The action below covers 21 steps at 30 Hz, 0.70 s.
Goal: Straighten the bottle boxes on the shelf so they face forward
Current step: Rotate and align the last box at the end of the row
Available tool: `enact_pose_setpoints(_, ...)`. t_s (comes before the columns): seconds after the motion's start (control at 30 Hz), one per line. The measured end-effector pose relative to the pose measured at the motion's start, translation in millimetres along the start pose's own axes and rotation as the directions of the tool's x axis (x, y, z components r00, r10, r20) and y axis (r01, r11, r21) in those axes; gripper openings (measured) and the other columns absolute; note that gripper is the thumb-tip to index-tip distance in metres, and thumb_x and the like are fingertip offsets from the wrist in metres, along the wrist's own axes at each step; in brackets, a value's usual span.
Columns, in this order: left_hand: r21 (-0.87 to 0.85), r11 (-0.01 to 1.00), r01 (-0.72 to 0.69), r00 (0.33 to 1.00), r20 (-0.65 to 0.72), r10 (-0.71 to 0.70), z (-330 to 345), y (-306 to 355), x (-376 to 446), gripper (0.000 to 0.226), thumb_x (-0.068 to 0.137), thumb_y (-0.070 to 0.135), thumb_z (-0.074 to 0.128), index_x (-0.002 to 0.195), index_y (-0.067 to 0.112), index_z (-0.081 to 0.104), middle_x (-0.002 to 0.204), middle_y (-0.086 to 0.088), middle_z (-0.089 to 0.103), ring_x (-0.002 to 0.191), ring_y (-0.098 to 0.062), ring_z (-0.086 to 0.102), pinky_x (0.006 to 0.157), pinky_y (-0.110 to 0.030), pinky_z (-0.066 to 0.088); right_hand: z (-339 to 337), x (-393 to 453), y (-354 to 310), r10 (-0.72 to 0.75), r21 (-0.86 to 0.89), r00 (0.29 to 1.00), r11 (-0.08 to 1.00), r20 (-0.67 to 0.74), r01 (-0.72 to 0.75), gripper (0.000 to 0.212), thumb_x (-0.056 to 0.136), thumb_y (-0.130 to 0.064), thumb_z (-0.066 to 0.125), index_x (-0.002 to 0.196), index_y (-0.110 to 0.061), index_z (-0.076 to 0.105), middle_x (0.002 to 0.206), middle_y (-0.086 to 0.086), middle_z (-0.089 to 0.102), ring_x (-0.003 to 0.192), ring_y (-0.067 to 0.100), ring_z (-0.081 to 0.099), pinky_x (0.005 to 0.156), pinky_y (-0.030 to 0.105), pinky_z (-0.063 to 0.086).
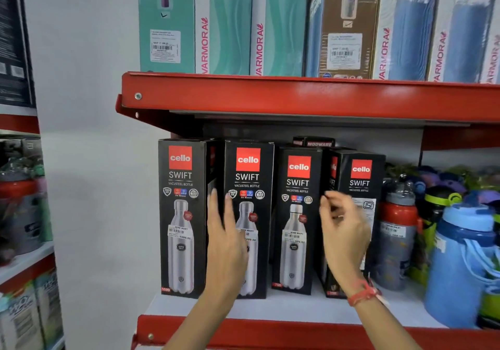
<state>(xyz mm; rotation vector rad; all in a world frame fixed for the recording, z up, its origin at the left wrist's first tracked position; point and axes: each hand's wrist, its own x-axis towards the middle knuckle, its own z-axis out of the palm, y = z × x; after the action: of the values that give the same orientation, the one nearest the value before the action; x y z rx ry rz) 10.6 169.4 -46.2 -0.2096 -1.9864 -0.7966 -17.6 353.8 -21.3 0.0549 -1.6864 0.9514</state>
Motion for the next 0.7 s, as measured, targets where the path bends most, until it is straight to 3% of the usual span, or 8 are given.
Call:
enact_pose_setpoints(0.03, -0.001, 0.996, -0.092, 0.993, -0.076, 0.091, 5.1, 8.2, 0.2, 0.065, 0.092, -0.002, 0.051, 0.149, 0.010, 0.022, 0.159, -0.011, 0.014, 0.144, -0.022, 0.028, 0.103, -0.025, 0.040, -0.5, 1.8, 7.9, 0.026, -0.071, 0.998, 0.997, -0.054, -0.030, 0.034, 0.085, -0.026, 0.071, 0.115, -0.013, 0.063, 0.102, 0.009, 0.068, 0.091, 0.026, 0.056, 0.071, 0.027, 0.039)
enact_pose_setpoints(0.1, 0.022, 0.972, -0.234, 0.966, -0.111, 0.235, 19.8, 26.9, 1.5, 0.054, 0.091, -0.004, 0.053, 0.142, 0.001, 0.037, 0.150, -0.018, 0.034, 0.141, -0.025, 0.033, 0.112, -0.032, 0.033, 1.8, 2.5, 22.0, 0.129, -0.250, 0.986, 0.956, -0.105, -0.152, 0.073, 0.071, -0.034, 0.080, 0.133, -0.010, 0.048, 0.125, 0.019, 0.053, 0.109, 0.034, 0.043, 0.085, 0.040, 0.033)
enact_pose_setpoints(0.17, -0.025, 0.965, -0.262, 0.964, -0.055, 0.261, 35.7, 43.8, 2.5, 0.048, 0.089, -0.003, 0.056, 0.136, 0.000, 0.046, 0.140, -0.015, 0.049, 0.131, -0.025, 0.045, 0.112, -0.032, 0.033, 0.7, 0.7, 32.4, 0.270, -0.319, 0.961, 0.907, -0.060, -0.275, 0.108, 0.059, -0.038, 0.087, 0.146, -0.008, 0.030, 0.139, 0.025, 0.041, 0.119, 0.040, 0.038, 0.092, 0.052, 0.035)
enact_pose_setpoints(0.2, -0.068, 0.967, -0.246, 0.969, -0.020, 0.245, 42.5, 49.8, 1.9, 0.046, 0.089, -0.002, 0.056, 0.134, 0.002, 0.048, 0.137, -0.012, 0.052, 0.127, -0.023, 0.048, 0.110, -0.030, 0.034, -1.8, 1.5, 36.6, 0.334, -0.295, 0.942, 0.900, -0.004, -0.321, 0.116, 0.057, -0.036, 0.089, 0.149, -0.006, 0.024, 0.140, 0.028, 0.040, 0.121, 0.044, 0.038, 0.094, 0.055, 0.037)
enact_pose_setpoints(0.3, -0.174, 0.966, -0.189, 0.978, 0.056, 0.202, 56.8, 58.8, -2.8, 0.039, 0.092, 0.009, 0.054, 0.131, 0.011, 0.052, 0.129, -0.003, 0.056, 0.119, -0.014, 0.051, 0.104, -0.025, 0.038, -12.2, 10.3, 55.7, 0.369, -0.145, 0.921, 0.925, 0.126, -0.351, 0.114, 0.056, -0.033, 0.092, 0.146, -0.002, 0.028, 0.133, 0.028, 0.050, 0.123, 0.046, 0.045, 0.098, 0.054, 0.041)
enact_pose_setpoints(0.43, -0.315, 0.948, -0.046, 0.966, 0.227, 0.122, 66.1, 66.8, -5.3, 0.048, 0.090, 0.025, 0.061, 0.135, 0.019, 0.046, 0.128, 0.001, 0.054, 0.116, -0.010, 0.052, 0.101, -0.036, 0.044, -45.5, 22.8, 63.2, 0.350, 0.075, 0.906, 0.923, 0.240, -0.377, 0.106, 0.054, -0.034, 0.093, 0.142, -0.015, 0.037, 0.126, 0.008, 0.064, 0.119, 0.028, 0.058, 0.102, 0.042, 0.046)
enact_pose_setpoints(0.57, -0.391, 0.908, 0.152, 0.879, 0.473, 0.057, 67.1, 86.6, -6.0, 0.088, 0.078, 0.042, 0.071, 0.149, 0.019, 0.024, 0.151, -0.001, 0.036, 0.138, -0.016, 0.035, 0.112, -0.041, 0.034, -87.8, 51.6, 59.8, 0.244, 0.289, 0.872, 0.876, 0.425, -0.386, 0.099, 0.049, -0.037, 0.094, 0.134, -0.028, 0.044, 0.125, -0.007, 0.064, 0.115, 0.013, 0.061, 0.101, 0.040, 0.048)
enact_pose_setpoints(0.7, -0.488, 0.816, 0.311, 0.777, 0.625, 0.077, 68.4, 105.5, -5.5, 0.104, 0.073, 0.033, 0.080, 0.151, 0.025, 0.012, 0.148, 0.013, 0.037, 0.135, -0.003, 0.035, 0.115, -0.034, 0.031, -114.5, 76.7, 68.2, 0.119, 0.404, 0.746, 0.779, 0.655, -0.480, 0.100, 0.045, -0.034, 0.096, 0.134, -0.023, 0.052, 0.124, -0.003, 0.069, 0.115, 0.015, 0.064, 0.105, 0.043, 0.046)
